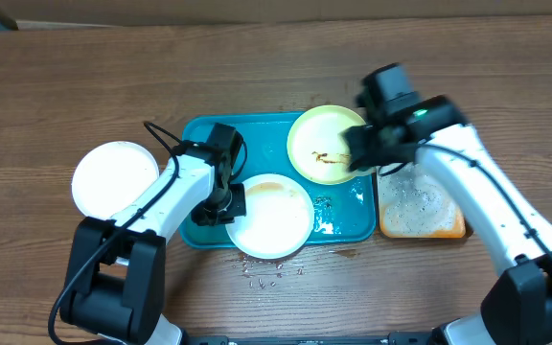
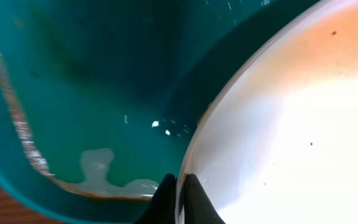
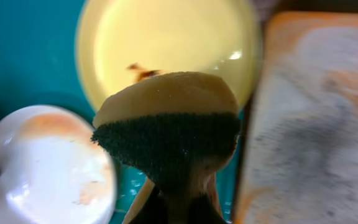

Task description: Clean dirty plates on tray and stack at the side

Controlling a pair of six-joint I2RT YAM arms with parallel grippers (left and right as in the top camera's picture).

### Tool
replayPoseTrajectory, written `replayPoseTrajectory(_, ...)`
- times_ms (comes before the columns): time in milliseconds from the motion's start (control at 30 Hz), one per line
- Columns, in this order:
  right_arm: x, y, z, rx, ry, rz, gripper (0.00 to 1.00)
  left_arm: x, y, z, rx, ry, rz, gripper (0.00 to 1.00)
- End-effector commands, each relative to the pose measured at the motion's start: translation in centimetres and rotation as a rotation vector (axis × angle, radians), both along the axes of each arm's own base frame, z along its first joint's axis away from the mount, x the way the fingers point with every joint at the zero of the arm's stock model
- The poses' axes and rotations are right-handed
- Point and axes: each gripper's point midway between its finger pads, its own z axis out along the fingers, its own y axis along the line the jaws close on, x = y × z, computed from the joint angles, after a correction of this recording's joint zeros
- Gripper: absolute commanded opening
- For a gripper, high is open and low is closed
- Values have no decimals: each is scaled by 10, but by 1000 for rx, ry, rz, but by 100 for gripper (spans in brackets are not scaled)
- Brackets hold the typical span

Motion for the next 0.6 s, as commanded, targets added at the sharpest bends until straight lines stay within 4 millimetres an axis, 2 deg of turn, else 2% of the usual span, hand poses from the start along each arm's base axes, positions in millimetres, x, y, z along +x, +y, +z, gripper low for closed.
replayPoseTrajectory(0, 7, -46, -3, -29, 18, -86, 4, 27, 20, 38, 90, -147, 20, 4)
replayPoseTrajectory(100, 8, -69, -9, -47, 47, -108, 4, 34, 32, 63, 154, -224, 24, 4)
replayPoseTrajectory(200, 7, -83, -22, -57, 79, -125, 4, 38, 45, 85, 222, -290, 32, 4)
replayPoseTrajectory(333, 6, -89, -49, -60, 104, -142, 4, 40, 64, 111, 317, -364, 45, 4)
replayPoseTrajectory(567, -4, -90, -97, -64, 141, -150, 4, 41, 93, 144, 479, -466, 69, 4)
